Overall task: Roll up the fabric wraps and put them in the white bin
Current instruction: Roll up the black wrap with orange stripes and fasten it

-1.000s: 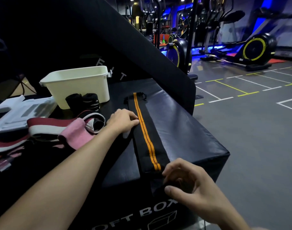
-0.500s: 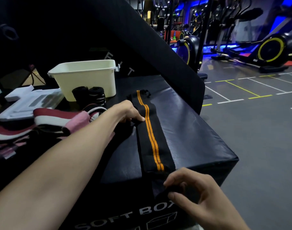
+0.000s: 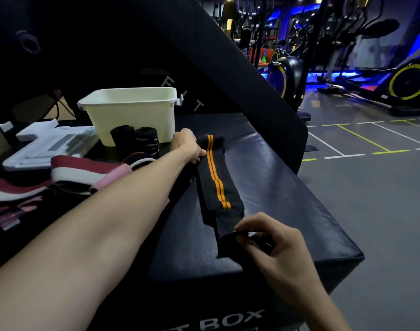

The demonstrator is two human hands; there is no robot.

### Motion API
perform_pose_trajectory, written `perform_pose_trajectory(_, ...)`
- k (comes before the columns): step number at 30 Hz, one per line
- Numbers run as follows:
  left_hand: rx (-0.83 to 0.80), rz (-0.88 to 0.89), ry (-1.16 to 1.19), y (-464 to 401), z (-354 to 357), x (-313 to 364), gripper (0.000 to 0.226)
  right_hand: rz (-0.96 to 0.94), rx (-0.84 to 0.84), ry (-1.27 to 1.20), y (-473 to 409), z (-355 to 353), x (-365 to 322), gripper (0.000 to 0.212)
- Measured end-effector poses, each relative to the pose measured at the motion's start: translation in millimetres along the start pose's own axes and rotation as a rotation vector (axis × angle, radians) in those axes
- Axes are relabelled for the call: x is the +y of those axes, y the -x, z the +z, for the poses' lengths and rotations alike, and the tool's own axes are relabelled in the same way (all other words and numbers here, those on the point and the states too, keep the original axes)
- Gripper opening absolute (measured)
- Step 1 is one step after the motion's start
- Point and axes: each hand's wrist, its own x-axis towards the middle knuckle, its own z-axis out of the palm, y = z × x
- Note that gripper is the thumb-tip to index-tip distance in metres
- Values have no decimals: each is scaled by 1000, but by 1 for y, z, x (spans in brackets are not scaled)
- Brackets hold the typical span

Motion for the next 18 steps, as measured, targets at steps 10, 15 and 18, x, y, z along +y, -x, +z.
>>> perform_pose_trajectory(10, -51, 831, 106, 168, -38, -45, 10, 82, 10, -73, 2, 1, -3, 30)
perform_pose_trajectory(15, -216, 856, 90, 216, -23, -79, 27, 91, 24, -56, 3, 4, -8, 27)
perform_pose_trajectory(18, -171, 848, 90, 218, -22, -88, 26, 102, 29, -66, 6, 6, -11, 26)
